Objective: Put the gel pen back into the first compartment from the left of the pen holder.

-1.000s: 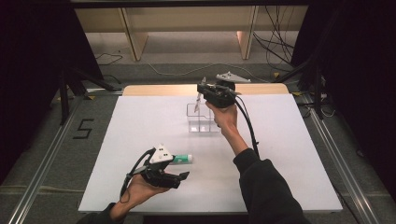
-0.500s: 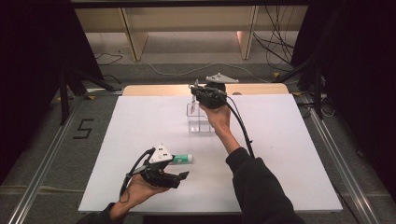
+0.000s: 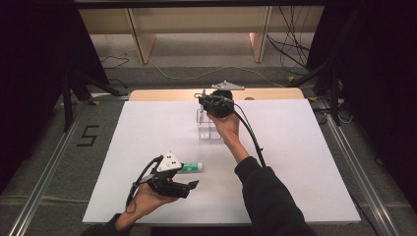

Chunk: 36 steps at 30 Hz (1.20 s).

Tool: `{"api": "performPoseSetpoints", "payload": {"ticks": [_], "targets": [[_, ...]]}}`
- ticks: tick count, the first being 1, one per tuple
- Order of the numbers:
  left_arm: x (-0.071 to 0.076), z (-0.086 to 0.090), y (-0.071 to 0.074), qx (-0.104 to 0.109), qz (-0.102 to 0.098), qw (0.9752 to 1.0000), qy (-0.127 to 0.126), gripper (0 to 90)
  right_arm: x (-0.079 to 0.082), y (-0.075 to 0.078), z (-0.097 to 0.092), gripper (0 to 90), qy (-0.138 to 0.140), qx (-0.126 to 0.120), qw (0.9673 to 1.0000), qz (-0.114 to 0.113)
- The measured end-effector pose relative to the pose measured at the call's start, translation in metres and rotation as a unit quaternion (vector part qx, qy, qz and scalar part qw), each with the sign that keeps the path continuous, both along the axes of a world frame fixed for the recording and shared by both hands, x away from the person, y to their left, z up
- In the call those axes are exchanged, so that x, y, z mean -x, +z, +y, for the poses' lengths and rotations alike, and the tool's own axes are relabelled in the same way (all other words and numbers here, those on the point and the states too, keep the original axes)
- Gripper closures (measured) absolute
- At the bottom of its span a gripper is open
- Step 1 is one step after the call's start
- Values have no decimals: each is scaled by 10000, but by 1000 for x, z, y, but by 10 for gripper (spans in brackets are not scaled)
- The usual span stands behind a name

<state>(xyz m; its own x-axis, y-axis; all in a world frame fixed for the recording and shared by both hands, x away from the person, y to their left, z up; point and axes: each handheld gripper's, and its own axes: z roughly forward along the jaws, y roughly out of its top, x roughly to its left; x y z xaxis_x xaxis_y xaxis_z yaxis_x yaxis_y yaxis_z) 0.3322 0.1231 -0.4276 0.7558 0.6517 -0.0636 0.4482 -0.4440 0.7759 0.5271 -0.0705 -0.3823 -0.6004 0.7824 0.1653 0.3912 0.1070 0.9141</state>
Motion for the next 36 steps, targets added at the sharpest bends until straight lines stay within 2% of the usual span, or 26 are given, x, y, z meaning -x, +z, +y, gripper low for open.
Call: {"api": "performPoseSetpoints", "payload": {"ticks": [3, 4, 8, 13, 20, 27, 36], "targets": [[0, 0, 0, 0, -1, 10000, 0, 229, 0, 0, 1, 483, 81, 17, 9999, 91], [0, 0, 0, 39, -3, 10000, 34, 229, 1, 2, 0, 427, 45, 12, 9999, 91], [-1, 1, 0, 2, -27, 10000, 52, 227, 6, 13, -8, 315, 27, -30, 10000, -38], [-2, 2, 1, 8, -24, 10000, 95, 225, 15, 29, -22, 281, 2, 1, 9997, -259], [-3, 4, 2, 37, -66, 9998, 184, 224, 28, 42, -35, 263, 140, -33, 9993, -356], [-5, 7, 3, 57, -70, 9996, 257, 224, 43, 41, -44, 245, 334, 43, 9991, -275], [-7, 12, 4, 33, -113, 9993, 342, 224, 61, 34, -65, 231, 450, 72, 9987, -216]]}}
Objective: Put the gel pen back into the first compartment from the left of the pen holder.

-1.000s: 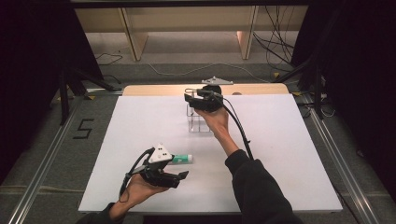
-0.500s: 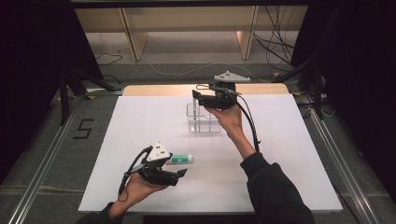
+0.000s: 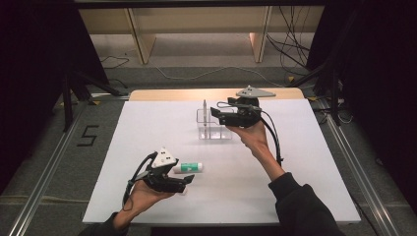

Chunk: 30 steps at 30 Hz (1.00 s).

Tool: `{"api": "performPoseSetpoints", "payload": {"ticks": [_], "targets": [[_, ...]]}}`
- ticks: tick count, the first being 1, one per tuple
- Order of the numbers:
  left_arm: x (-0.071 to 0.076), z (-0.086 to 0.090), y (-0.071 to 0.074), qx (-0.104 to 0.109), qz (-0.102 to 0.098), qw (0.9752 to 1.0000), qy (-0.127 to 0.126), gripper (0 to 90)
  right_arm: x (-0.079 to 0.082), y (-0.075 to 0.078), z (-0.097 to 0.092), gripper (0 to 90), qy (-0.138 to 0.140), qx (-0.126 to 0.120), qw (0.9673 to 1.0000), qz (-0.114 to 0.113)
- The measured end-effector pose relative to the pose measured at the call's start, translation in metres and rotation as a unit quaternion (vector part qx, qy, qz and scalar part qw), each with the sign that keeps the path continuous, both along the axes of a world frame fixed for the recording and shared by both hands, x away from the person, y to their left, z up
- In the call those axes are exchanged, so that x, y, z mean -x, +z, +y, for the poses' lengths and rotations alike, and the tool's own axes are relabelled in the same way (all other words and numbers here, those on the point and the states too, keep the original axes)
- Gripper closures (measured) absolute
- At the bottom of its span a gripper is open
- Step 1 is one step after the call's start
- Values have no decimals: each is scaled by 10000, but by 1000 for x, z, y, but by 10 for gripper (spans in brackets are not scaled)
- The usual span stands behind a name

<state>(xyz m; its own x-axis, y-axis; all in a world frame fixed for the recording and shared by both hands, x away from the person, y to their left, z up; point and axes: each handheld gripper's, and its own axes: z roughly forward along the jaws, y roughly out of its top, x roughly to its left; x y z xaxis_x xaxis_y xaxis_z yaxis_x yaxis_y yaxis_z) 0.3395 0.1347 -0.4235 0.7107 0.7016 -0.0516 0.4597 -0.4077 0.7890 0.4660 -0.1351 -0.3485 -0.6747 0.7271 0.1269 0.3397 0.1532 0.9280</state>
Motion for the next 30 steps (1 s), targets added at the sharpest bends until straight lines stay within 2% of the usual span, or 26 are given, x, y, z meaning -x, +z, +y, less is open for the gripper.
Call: {"api": "performPoseSetpoints", "payload": {"ticks": [14, 19, 23, 30], "targets": [[-10, 17, 3, 14, 3, 9996, 293, 223, 38, -17, -33, 225, 131, 71, 9999, 16], [-13, 22, 4, -59, 39, 9996, 275, 222, 50, -25, -40, 222, 186, 70, 9998, 68], [-14, 24, 6, -111, 90, 9996, 245, 222, 60, -32, -48, 221, 180, 170, 9997, 67], [-16, 26, 7, -170, 120, 9995, 239, 222, 74, -40, -63, 220, 134, 144, 9997, 138]]}}
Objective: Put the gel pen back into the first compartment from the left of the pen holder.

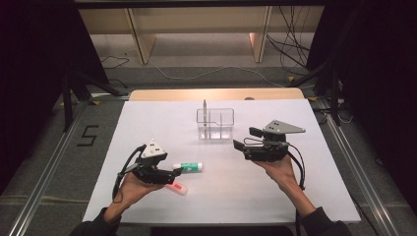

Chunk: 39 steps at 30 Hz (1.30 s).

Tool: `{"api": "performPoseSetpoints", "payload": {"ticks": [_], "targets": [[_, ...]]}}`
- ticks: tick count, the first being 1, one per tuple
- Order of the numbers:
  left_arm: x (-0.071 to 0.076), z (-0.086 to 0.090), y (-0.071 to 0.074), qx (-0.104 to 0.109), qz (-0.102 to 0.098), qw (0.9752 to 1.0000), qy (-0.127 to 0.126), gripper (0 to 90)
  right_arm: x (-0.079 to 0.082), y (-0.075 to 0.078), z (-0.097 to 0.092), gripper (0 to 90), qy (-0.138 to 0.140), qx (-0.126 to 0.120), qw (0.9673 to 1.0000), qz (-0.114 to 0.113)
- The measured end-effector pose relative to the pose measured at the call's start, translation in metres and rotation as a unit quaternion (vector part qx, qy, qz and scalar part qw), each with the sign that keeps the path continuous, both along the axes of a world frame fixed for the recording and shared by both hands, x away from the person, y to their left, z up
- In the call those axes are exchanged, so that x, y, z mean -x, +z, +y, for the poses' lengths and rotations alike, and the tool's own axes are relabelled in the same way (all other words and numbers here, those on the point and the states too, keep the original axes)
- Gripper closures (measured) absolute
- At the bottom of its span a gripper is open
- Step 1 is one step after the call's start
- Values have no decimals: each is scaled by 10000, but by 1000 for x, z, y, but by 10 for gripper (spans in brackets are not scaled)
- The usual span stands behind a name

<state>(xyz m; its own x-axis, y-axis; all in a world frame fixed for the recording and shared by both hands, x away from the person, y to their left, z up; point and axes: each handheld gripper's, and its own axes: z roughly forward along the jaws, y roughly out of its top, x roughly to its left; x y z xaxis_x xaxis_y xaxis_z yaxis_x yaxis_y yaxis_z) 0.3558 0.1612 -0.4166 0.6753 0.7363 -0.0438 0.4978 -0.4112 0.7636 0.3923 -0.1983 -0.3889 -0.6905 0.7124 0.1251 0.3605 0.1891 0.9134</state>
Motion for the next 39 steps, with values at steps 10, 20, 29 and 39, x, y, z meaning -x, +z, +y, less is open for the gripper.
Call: {"api": "performPoseSetpoints", "payload": {"ticks": [10, 20, 29, 39], "targets": [[-3, 1, 3, -179, 98, 9997, -112, 222, 17, -12, -13, 217, 5, 52, 9999, 127], [-4, 4, 6, -270, 149, 9994, -186, 222, 27, -17, -16, 215, 35, 179, 9998, 120], [-4, 3, 5, -531, 292, 9974, -400, 223, 34, -21, -19, 205, 66, 215, 9997, 133], [-4, 2, 1, -871, 449, 9933, -617, 221, 43, -25, -22, 189, 83, 252, 9995, 194]]}}
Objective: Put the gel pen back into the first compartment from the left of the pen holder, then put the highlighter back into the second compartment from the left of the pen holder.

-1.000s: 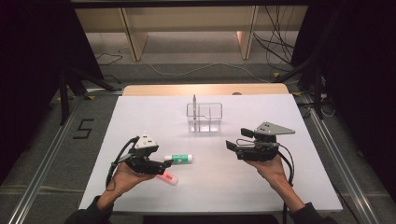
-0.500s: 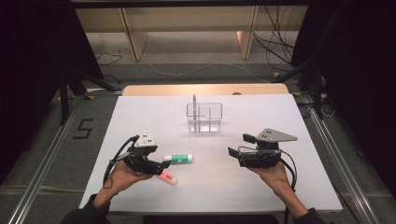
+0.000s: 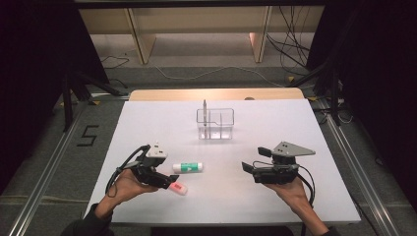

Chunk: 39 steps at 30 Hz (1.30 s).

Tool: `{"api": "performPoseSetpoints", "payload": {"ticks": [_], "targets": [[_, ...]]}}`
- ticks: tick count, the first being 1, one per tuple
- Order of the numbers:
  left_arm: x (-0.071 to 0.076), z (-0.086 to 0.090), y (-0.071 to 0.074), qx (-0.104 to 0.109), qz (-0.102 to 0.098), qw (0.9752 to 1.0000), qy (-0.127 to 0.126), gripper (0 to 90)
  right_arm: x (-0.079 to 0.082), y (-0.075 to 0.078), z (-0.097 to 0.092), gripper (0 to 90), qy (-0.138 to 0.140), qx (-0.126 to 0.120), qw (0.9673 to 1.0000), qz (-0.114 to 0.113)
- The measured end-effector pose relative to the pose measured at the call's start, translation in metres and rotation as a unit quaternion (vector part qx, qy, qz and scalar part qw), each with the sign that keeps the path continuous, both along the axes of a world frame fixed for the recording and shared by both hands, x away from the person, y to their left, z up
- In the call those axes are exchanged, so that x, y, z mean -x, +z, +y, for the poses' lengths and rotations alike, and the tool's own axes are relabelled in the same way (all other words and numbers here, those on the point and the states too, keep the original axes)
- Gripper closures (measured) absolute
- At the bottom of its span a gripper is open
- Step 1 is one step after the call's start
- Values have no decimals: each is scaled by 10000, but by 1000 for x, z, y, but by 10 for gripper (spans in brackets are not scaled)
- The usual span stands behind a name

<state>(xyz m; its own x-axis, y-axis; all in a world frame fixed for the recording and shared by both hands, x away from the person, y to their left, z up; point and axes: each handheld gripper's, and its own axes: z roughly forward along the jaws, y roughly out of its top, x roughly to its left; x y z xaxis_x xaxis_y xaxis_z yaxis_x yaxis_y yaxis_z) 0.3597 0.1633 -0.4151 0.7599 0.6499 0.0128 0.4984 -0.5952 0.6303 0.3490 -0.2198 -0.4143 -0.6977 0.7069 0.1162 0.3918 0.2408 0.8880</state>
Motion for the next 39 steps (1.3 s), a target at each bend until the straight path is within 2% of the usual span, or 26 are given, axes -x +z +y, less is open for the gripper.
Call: {"api": "performPoseSetpoints", "payload": {"ticks": [14, 18, 20, 23, 26, 28, 30, 31, 32, 34, 35, 39], "targets": [[-2, 3, -8, -382, 223, 9989, -142, 220, 3, -5, 0, 189, 35, 54, 10000, 67], [-2, 2, -12, -532, 367, 9977, -224, 221, 3, -6, 0, 189, 64, 67, 9999, 80], [-2, 1, -13, -762, 393, 9957, -341, 220, 3, -6, -1, 189, 69, 67, 9999, 96], [-3, -1, -13, -913, 403, 9940, -458, 223, 3, -6, 0, 189, 83, 54, 9999, 100], [-5, -1, -14, -1190, 448, 9898, -636, 225, 4, -6, 0, 190, 94, 87, 9999, 86], [-6, -2, -15, -1231, 428, 9891, -690, 227, 4, -7, 1, 190, 96, 105, 9998, 106], [-7, -3, -15, -1301, 457, 9871, -811, 233, 4, -7, 2, 190, 114, 118, 9998, 118], [-8, -3, -15, -1368, 508, 9853, -887, 235, 4, -7, 2, 190, 118, 108, 9998, 119], [-9, -4, -18, -1368, 533, 9852, -881, 235, 4, -7, 2, 190, 118, 114, 9998, 117], [-10, -5, -20, -1607, 545, 9802, -1015, 235, 4, -7, 2, 191, 123, 117, 9998, 134], [-11, -6, -22, -1621, 585, 9793, -1059, 233, 4, -8, 2, 191, 136, 116, 9998, 121], [-15, -8, -28, -1613, 567, 9791, -1098, 229, 4, -8, 3, 193, 143, 133, 9997, 148]]}}
